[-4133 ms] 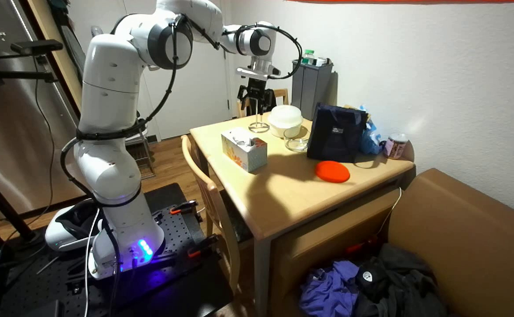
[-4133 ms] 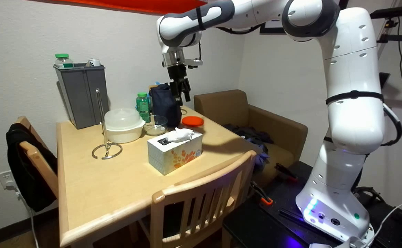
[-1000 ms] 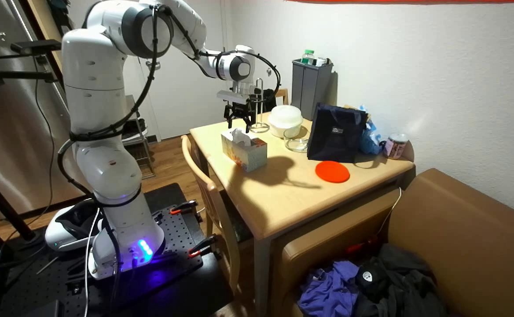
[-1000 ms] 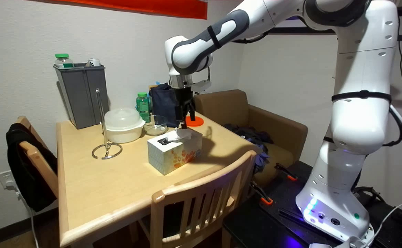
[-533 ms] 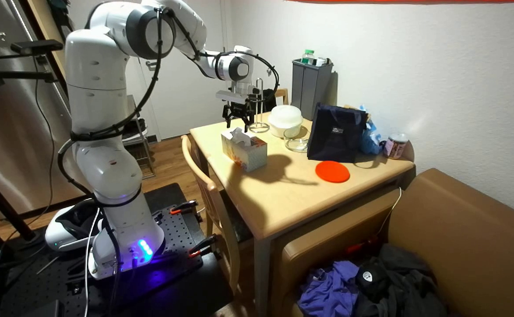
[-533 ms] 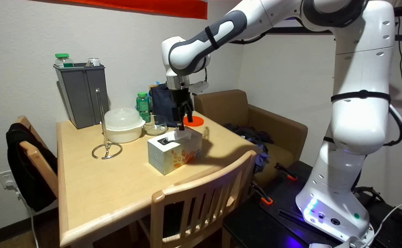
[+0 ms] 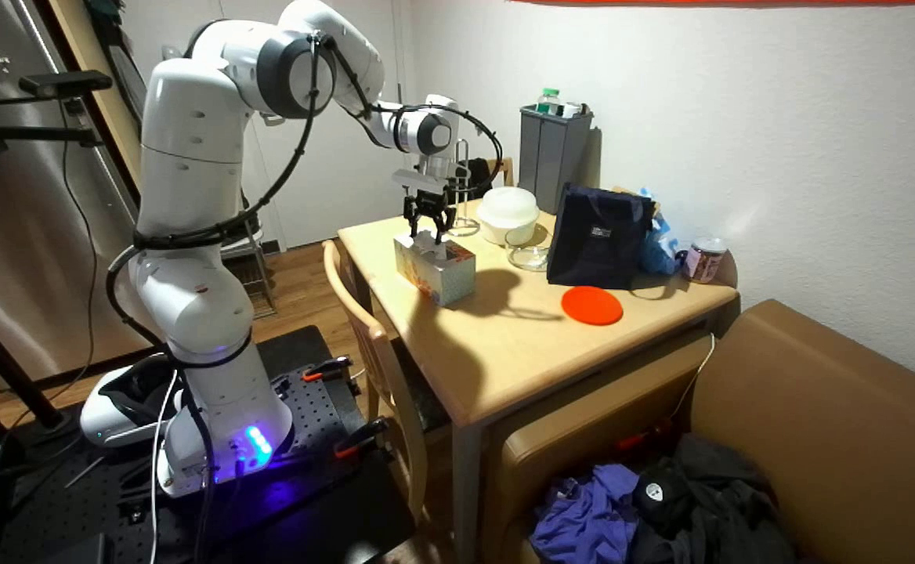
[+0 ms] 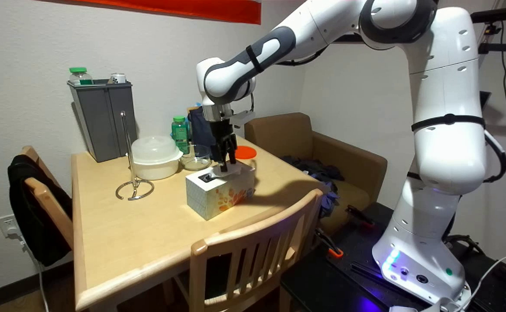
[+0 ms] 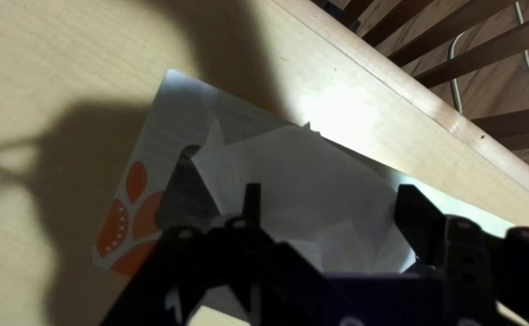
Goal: Pull out one tissue square from the tissue box
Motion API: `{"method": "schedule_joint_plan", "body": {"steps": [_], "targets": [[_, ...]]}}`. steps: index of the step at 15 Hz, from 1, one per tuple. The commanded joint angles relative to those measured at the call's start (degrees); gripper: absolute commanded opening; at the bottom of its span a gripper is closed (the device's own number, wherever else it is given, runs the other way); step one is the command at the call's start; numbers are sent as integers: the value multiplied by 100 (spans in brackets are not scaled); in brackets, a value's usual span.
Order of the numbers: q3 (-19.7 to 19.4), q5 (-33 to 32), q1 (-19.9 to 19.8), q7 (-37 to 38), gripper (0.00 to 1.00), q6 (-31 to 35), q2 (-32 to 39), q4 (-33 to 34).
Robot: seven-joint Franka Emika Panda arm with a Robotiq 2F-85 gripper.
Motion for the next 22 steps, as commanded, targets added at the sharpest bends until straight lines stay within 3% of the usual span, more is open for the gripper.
{"method": "schedule_joint_plan", "body": {"steps": [1, 7, 22], "targets": [[-11, -26, 22, -2, 45, -217, 223, 310], [-72, -306, 158, 311, 0, -499, 75, 350], [77, -1074, 496, 1408, 1, -2107, -1263, 357]]}}
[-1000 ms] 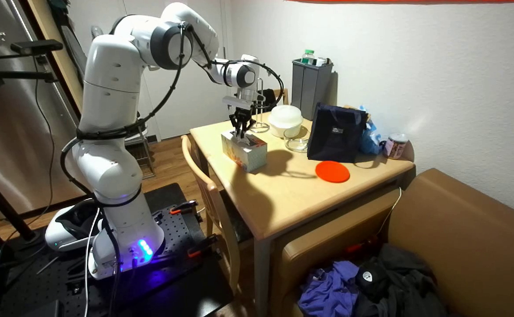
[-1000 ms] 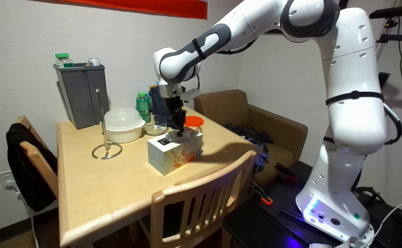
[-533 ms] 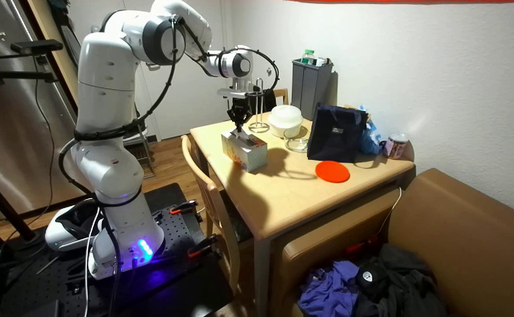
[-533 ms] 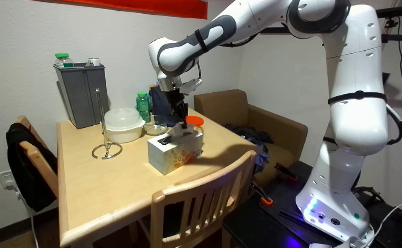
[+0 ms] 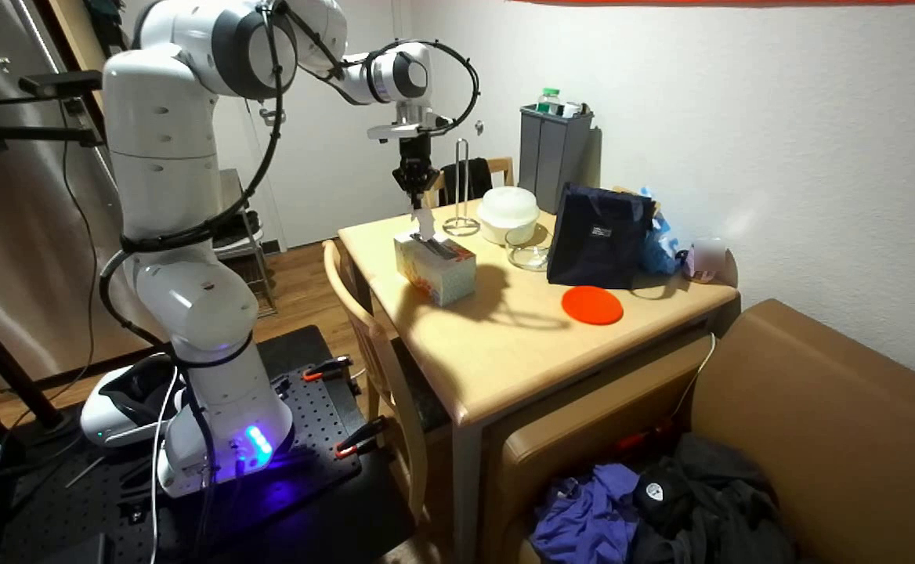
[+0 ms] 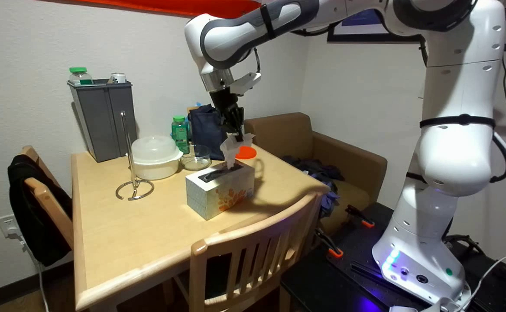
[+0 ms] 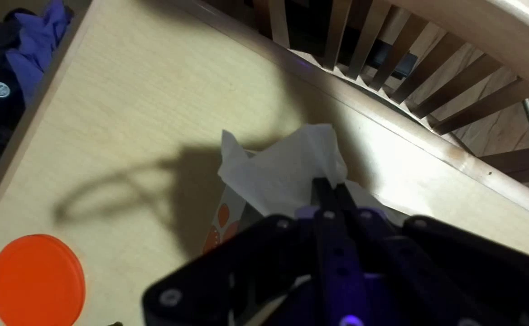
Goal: Pull out one tissue square from the tissue box
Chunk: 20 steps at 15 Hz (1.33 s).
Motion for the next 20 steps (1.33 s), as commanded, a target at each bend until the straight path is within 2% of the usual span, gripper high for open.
{"method": "schedule_joint_plan", "body": {"steps": [1, 11, 20], "targets": [[74, -275, 37, 310, 1, -415, -409, 2], [122, -643, -137, 961, 1, -916, -1249, 7], [-189, -577, -685, 1559, 0, -407, -1292, -370]]}}
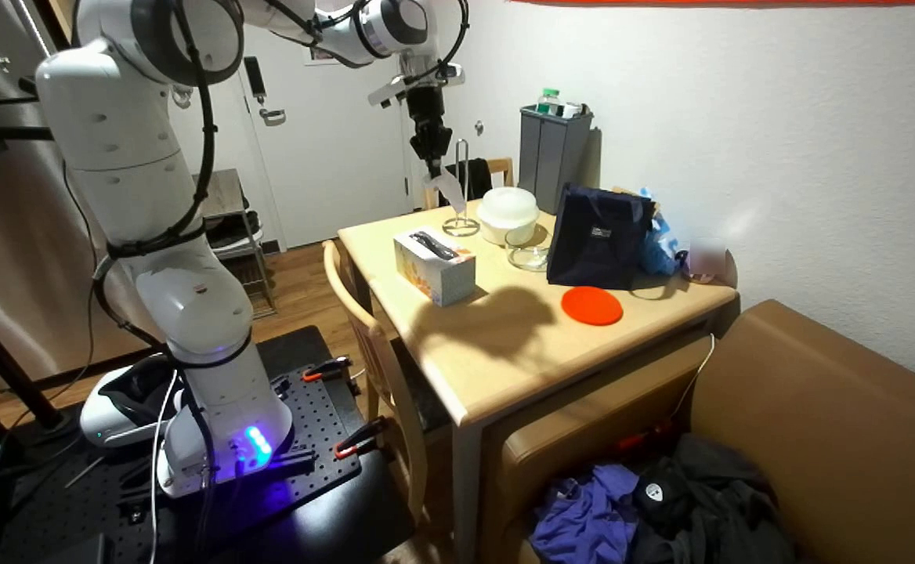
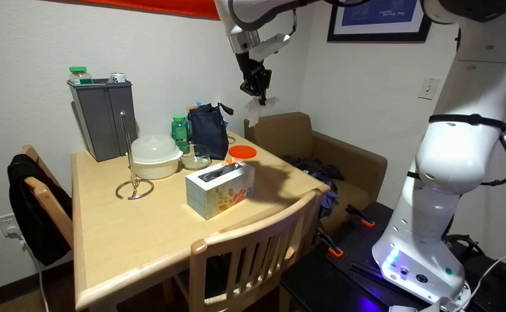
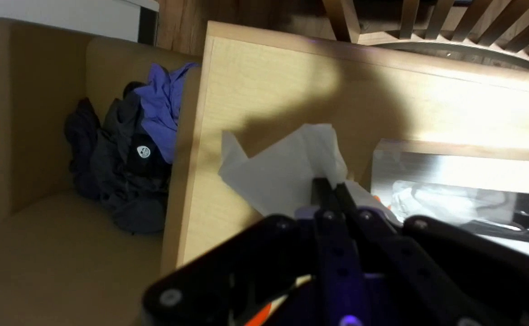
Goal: Pull out one tissue square from the tissue box
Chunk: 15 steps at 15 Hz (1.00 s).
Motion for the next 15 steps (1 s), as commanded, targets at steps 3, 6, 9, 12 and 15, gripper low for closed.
{"method": "schedule_joint_plan", "body": {"steps": [3, 6, 9, 12, 15], "targets": [[-252, 176, -362, 356, 0, 500, -59, -472], [-375, 370, -494, 457, 0, 916, 21, -685], [-488, 587, -604, 632, 0, 1339, 192, -894], [-604, 804, -683, 821, 0, 1846, 420, -1214], [-694, 1061, -726, 852, 0, 2414, 640, -1505]]}}
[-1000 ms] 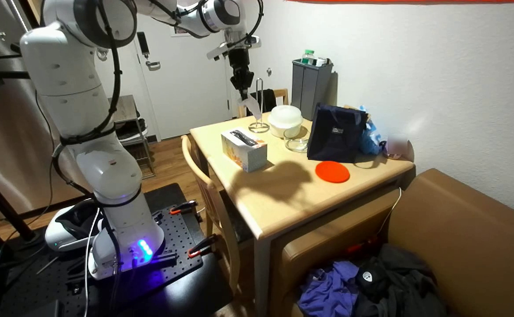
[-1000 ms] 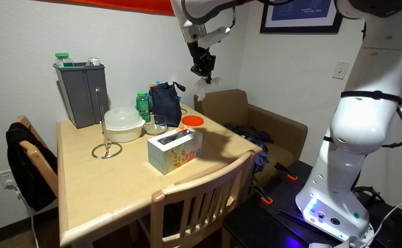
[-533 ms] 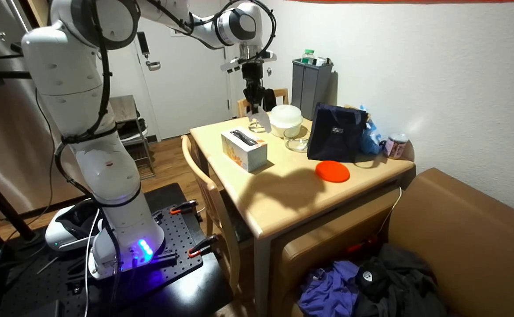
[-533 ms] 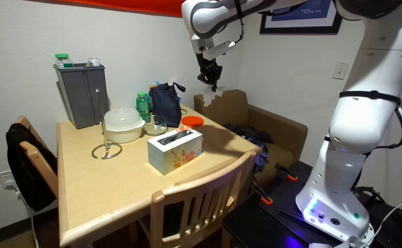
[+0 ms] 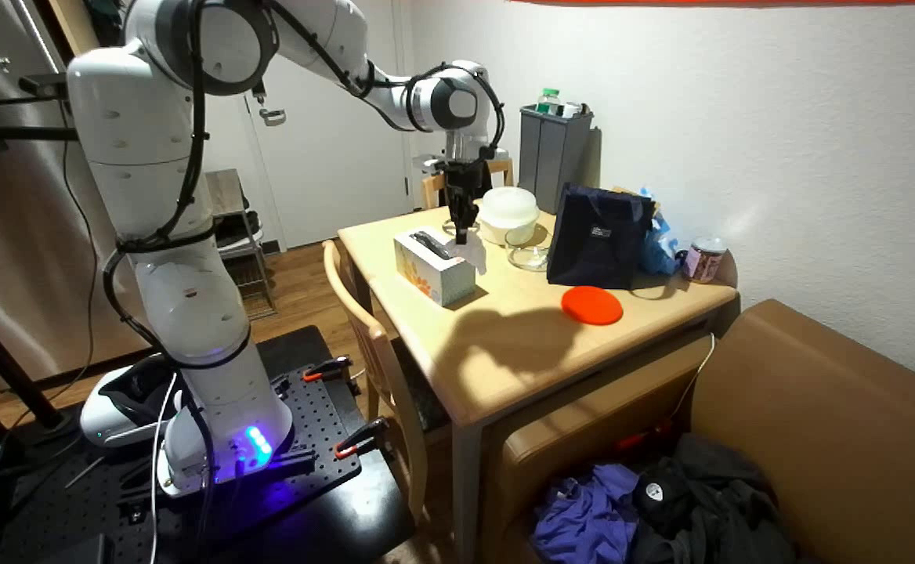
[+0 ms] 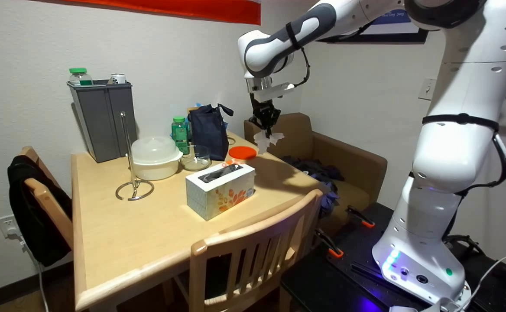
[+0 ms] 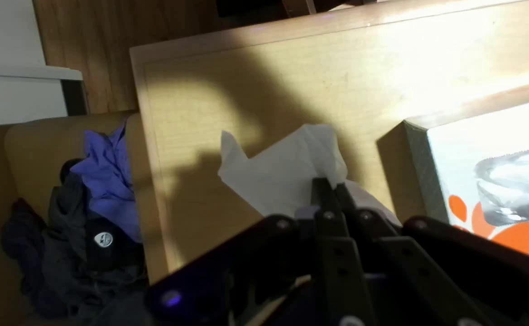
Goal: Pull out one tissue square from the tissue box
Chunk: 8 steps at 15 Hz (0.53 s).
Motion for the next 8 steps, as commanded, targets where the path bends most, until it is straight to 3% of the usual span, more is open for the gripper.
{"method": "schedule_joint_plan", "body": {"steps": [1, 8], "targets": [[-84, 295, -68, 139, 0, 652, 173, -381], [-335, 447, -66, 446, 0, 1352, 600, -873]]}}
